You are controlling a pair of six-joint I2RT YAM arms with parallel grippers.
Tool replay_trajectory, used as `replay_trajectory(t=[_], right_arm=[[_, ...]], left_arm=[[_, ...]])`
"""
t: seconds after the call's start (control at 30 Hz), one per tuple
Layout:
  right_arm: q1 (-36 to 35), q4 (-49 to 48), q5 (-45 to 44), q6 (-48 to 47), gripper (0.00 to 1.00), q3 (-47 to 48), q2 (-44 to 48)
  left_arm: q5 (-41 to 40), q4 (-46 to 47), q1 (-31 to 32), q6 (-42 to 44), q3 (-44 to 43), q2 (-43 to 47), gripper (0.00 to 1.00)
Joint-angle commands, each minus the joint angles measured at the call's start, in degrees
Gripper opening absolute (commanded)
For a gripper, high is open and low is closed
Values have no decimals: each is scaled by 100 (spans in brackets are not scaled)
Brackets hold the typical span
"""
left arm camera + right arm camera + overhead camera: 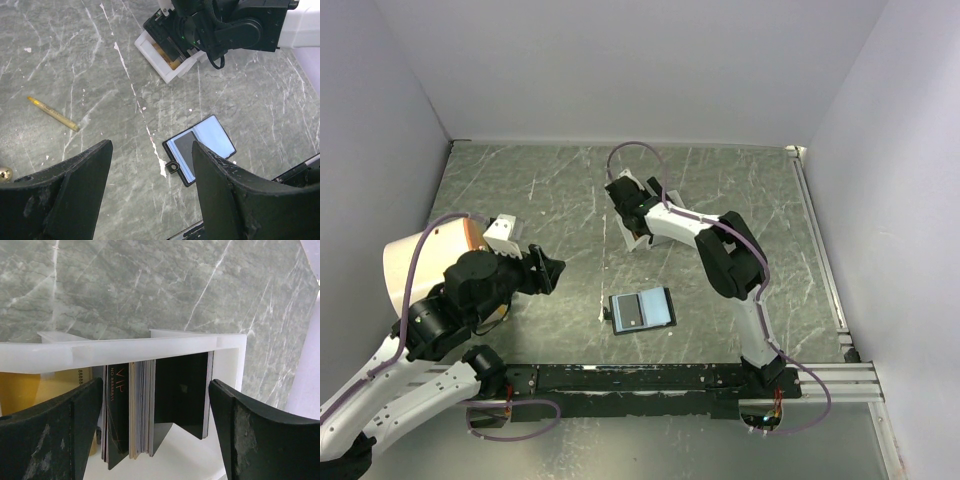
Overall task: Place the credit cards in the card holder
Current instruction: Pick up the credit card from the storage box.
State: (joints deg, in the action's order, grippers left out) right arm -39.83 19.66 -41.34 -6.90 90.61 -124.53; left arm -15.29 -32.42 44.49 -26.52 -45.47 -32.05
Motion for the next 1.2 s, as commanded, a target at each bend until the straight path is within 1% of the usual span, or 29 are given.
replay_trajectory(t=[0.0, 0.27, 0.37, 0.8, 1.03, 1.17], right_arm=[[68, -88, -158, 54, 84, -104, 208], [63, -249, -567, -22, 70, -208, 293], [62, -370, -691, -31, 68, -299, 360], [137, -365, -767, 145, 63, -319, 354], [234, -359, -727, 239, 64, -360, 451], [280, -358, -762, 276, 69, -362, 458]], left_arm=[[-64, 43, 42, 42, -27, -12, 76], [-62, 43, 39, 33, -23, -7, 76], [-62, 39, 38, 33, -30, -17, 76], [-53, 34, 38, 16, -23, -50, 76], [-53, 43, 38, 16, -17, -29, 76], [-51, 43, 38, 16, -15, -32, 76]])
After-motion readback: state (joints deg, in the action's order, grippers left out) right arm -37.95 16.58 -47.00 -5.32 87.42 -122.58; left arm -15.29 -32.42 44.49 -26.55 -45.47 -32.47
